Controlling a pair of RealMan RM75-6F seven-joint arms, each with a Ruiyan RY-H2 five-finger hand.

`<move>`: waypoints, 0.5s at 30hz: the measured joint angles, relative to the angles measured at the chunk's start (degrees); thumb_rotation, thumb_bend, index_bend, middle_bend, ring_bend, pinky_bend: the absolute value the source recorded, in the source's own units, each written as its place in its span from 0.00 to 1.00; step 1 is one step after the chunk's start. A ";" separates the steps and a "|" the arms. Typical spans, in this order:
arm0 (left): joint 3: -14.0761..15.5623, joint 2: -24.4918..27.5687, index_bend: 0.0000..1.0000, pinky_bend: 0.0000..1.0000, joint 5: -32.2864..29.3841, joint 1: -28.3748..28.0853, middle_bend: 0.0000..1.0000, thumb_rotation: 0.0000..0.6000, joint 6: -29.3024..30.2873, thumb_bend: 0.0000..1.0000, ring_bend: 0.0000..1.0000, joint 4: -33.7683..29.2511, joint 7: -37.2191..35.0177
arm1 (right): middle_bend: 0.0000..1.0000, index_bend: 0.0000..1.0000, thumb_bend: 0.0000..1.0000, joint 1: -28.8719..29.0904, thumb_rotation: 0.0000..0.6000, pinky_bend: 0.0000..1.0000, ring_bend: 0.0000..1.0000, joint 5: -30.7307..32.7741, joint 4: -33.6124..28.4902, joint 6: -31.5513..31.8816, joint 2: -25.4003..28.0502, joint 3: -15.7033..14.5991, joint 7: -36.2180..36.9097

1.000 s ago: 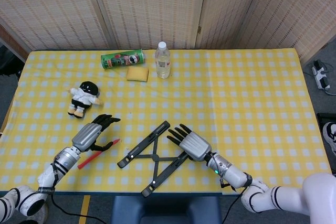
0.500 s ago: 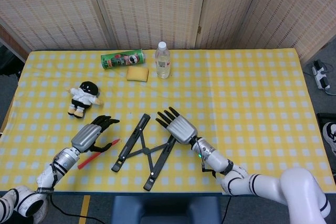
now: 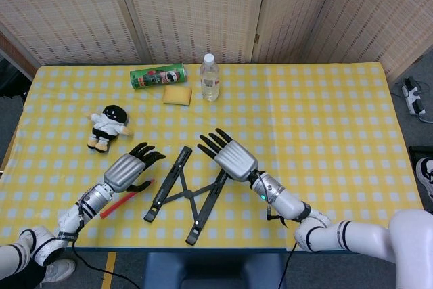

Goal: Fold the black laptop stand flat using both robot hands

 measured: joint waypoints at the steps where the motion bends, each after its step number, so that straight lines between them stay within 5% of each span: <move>1: -0.18 -1.12 0.16 0.00 0.63 -0.53 0.17 1.00 0.29 0.33 0.07 1.50 1.14 | 0.00 0.00 0.23 -0.24 0.98 0.00 0.00 -0.02 -1.79 0.44 1.06 -0.03 -0.29; 6: -0.80 -5.25 0.12 0.00 2.88 -2.68 0.13 1.00 1.53 0.24 0.04 8.33 4.01 | 0.00 0.00 0.23 -1.55 0.98 0.00 0.00 0.24 -8.90 2.40 5.68 -0.88 -2.67; 15: -0.34 -12.30 0.09 0.00 5.83 -6.08 0.12 1.00 3.01 0.21 0.03 20.55 6.40 | 0.00 0.00 0.23 -2.53 0.98 0.00 0.00 -1.54 -11.61 2.60 5.44 -5.15 -4.07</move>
